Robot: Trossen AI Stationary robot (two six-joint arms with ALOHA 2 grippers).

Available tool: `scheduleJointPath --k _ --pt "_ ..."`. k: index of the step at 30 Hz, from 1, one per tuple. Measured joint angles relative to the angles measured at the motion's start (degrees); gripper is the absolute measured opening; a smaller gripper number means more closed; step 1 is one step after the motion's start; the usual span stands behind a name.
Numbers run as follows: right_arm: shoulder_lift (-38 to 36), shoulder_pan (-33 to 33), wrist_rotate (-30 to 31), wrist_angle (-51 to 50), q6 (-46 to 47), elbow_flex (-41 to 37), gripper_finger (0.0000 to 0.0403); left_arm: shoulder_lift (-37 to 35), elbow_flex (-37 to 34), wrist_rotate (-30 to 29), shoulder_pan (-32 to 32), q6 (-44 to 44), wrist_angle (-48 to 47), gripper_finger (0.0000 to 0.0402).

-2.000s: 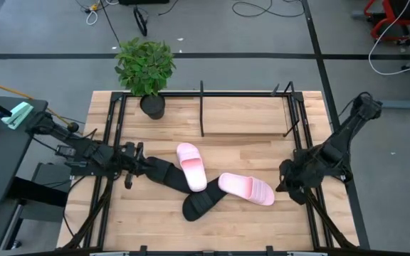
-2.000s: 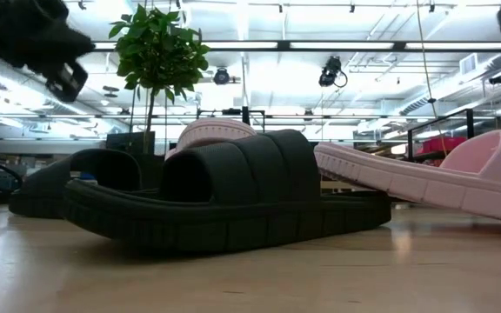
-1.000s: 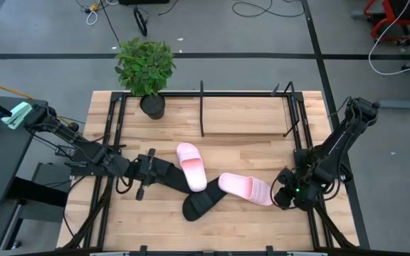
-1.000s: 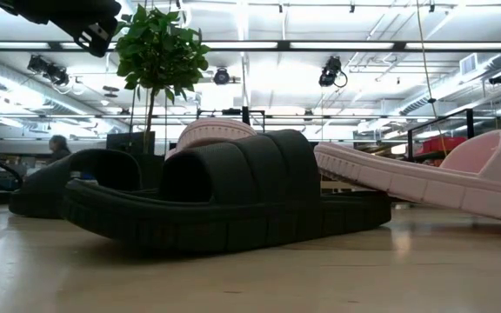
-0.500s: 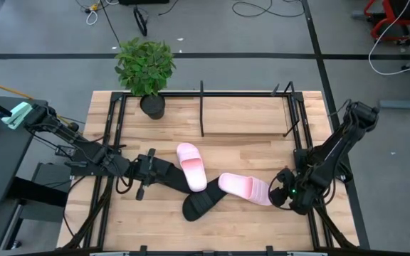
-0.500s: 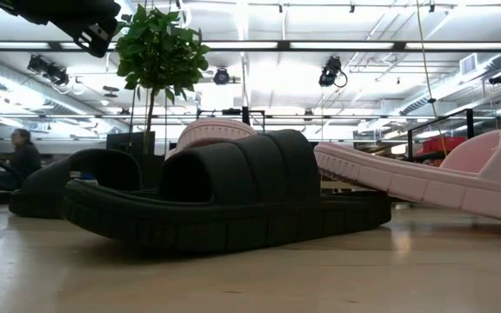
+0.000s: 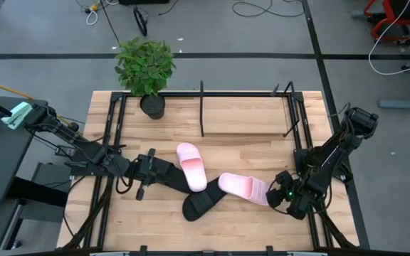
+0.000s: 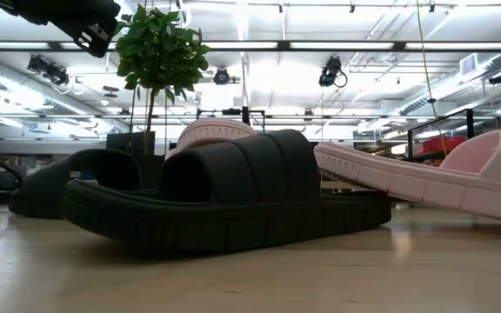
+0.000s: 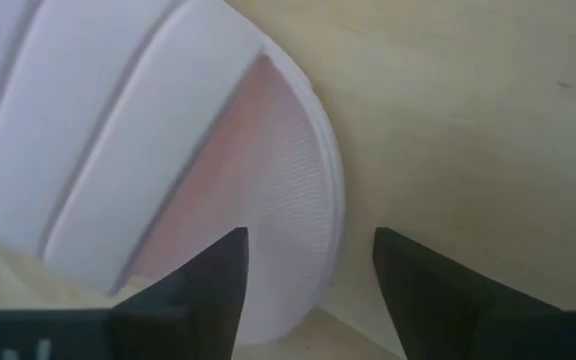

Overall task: Pick and place slides into the shelf
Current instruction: Put the right pink slide on the shelf

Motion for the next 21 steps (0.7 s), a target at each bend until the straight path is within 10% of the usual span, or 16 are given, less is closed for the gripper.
scheduleJointPath --k 13,21 --pt "1.0 -0.1 6.8 2.0 -1.2 -0.2 0.0187 0.0 0.0 0.0 0.0 0.0 0.0 0.0034" --pt "1.0 -0.1 8.2 2.6 -4.3 -0.2 0.0095 0.0 0.0 0.0 0.0 -0.1 0.0 0.0038"
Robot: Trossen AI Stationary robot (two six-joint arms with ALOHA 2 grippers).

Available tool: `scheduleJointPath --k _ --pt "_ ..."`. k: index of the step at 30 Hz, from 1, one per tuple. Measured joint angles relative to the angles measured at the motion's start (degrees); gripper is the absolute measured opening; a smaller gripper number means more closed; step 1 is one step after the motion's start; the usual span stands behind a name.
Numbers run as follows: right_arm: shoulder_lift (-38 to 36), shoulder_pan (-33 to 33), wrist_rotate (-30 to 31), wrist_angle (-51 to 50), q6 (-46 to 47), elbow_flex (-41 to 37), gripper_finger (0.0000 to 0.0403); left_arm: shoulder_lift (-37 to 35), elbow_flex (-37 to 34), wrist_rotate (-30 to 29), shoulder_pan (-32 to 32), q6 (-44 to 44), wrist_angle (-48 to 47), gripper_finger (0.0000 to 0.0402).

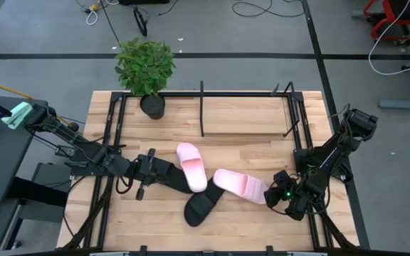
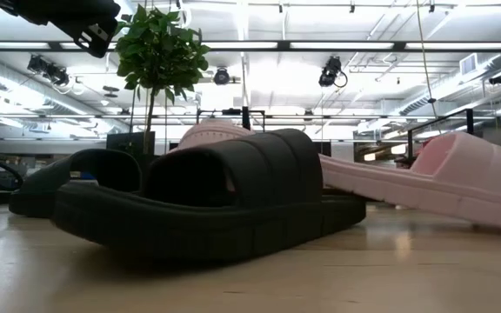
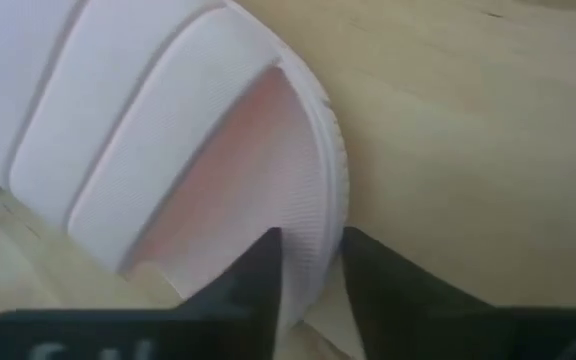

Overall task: Pick and place slides into the shelf
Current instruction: Put the right pink slide on the shelf

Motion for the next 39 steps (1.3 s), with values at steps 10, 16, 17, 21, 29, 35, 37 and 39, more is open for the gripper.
scheduleJointPath --k 10,16,17,21,29,35,37,39 --pt "-0.1 0.0 0.4 -0.1 -3.1 0.0 0.0011 0.0 0.0 0.0 0.0 0.0 0.0 0.0031" --pt "-3.9 0.0 -0.1 -0.5 -5.9 0.2 0.0010 0.0 0.0 0.0 0.0 0.0 0.0 0.0023" --pt "-4.8 0.0 -0.1 -1.9 -6.4 0.9 0.0009 0.0 0.0 0.0 0.0 0.0 0.0 0.0023" --pt "-7.9 0.0 -0.1 -13.7 -6.7 5.8 0.0009 0.0 0.0 0.0 0.0 0.0 0.0 0.0027" --pt "-9.2 0.1 6.0 -51.6 -2.7 23.4 0.0009 0.0 0.0 0.0 0.0 0.0 -0.5 0.0023" --pt "-8.1 -1.5 17.7 -65.6 1.7 30.6 0.0007 0.0 0.0 0.0 0.0 -0.1 -1.2 0.0015" --pt "-7.7 -3.2 19.6 -65.9 1.1 30.6 0.0007 0.0 0.0 0.0 0.0 0.0 -1.2 0.0014" --pt "-6.7 -5.7 20.4 -66.1 -0.4 30.5 0.0007 0.0 0.0 0.0 0.0 0.0 -1.2 0.0014"
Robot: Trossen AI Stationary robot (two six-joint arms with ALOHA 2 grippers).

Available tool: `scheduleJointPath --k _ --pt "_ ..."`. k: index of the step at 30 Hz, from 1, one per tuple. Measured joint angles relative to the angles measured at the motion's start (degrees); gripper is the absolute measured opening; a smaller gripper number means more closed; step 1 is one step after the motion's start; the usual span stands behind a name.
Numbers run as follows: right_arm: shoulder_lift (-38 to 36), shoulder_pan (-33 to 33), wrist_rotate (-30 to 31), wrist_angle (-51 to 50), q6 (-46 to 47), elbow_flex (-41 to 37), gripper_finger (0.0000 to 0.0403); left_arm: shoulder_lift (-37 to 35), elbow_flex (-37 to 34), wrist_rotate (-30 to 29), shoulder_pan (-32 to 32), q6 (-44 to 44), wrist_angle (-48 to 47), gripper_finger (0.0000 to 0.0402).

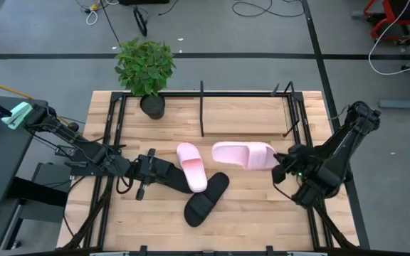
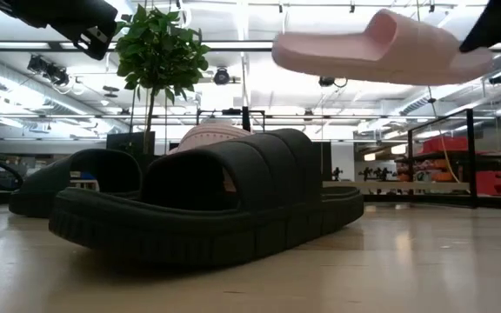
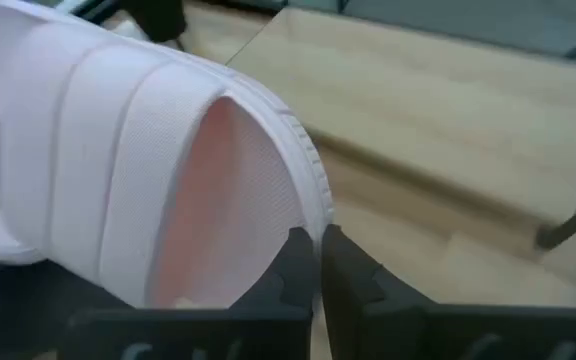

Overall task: Pick and place slides into the shelf
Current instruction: Put the right pink slide on the shelf

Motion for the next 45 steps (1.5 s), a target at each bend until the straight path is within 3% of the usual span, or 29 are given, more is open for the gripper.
scheduleJointPath --k 9,17,22,34,38,45 --pt "4.6 -10.0 8.0 0.0 -2.8 0.0 0.0007 0.0 0.0 -0.2 0.0 0.0 0.0 0.0022" --pt "6.0 -14.5 19.9 0.1 -2.7 0.0 0.0007 0.0 0.0 -0.3 0.0 0.0 0.2 0.0012" --pt "5.1 -15.6 25.0 1.6 -3.5 0.0 0.0007 0.0 0.0 -3.9 0.0 0.2 2.2 0.0019" --pt "3.9 -11.9 36.3 18.3 -16.6 0.0 0.0007 0.0 0.0 -5.9 2.6 14.1 23.3 0.0051" --pt "3.9 -11.5 36.7 23.8 -21.1 0.0 0.0007 0.6 0.0 -5.5 5.6 19.0 30.6 0.0075" --pt "3.9 -11.7 36.7 32.8 -30.5 0.0 0.0007 6.8 0.0 3.6 10.6 27.3 44.9 0.0124"
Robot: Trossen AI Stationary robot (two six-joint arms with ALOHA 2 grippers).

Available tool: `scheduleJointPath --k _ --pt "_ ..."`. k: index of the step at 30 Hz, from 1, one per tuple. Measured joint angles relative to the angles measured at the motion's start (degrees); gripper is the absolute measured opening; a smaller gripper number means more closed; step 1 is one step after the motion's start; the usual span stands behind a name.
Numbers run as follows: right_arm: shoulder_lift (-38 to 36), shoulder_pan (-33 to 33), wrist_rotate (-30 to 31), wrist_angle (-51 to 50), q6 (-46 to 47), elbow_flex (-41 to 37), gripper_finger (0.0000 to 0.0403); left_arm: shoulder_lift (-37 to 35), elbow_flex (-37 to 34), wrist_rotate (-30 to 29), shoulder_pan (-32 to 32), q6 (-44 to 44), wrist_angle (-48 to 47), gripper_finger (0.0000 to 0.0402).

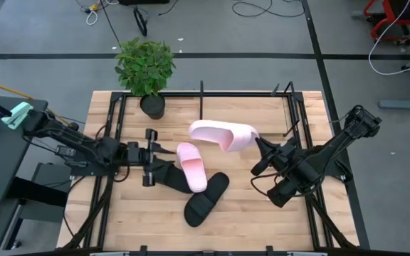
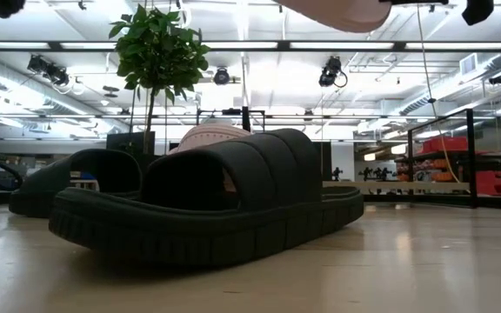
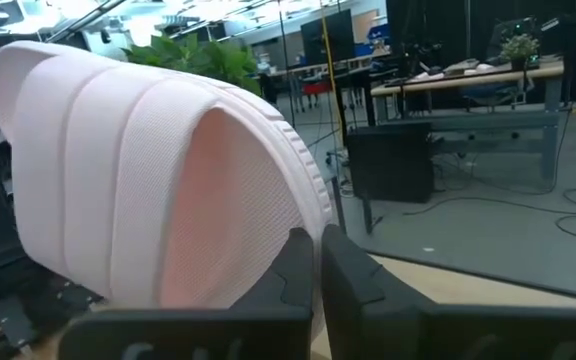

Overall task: Pick and place slides into the shelf
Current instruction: Put the right pink slide on the shelf

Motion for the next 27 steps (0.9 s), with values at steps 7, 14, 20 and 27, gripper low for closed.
scheduleJointPath --k 7,14,20,27 --pt "0.0 -0.3 0.0 10.8 -12.2 0.0 0.0007 8.1 0.0 0.3 4.1 -0.3 8.6 0.0166" --pt "0.0 -0.3 0.3 23.6 -26.9 0.0 0.0004 12.4 0.0 0.4 6.0 -0.4 18.7 0.0198" --pt "0.0 -0.3 0.3 30.6 -35.5 0.0 0.0004 13.2 0.8 0.5 7.5 -2.6 18.2 0.0214" --pt "-0.3 -0.3 0.0 31.6 -38.9 0.0 0.0004 13.2 0.9 0.4 8.7 -3.9 18.9 0.0218"
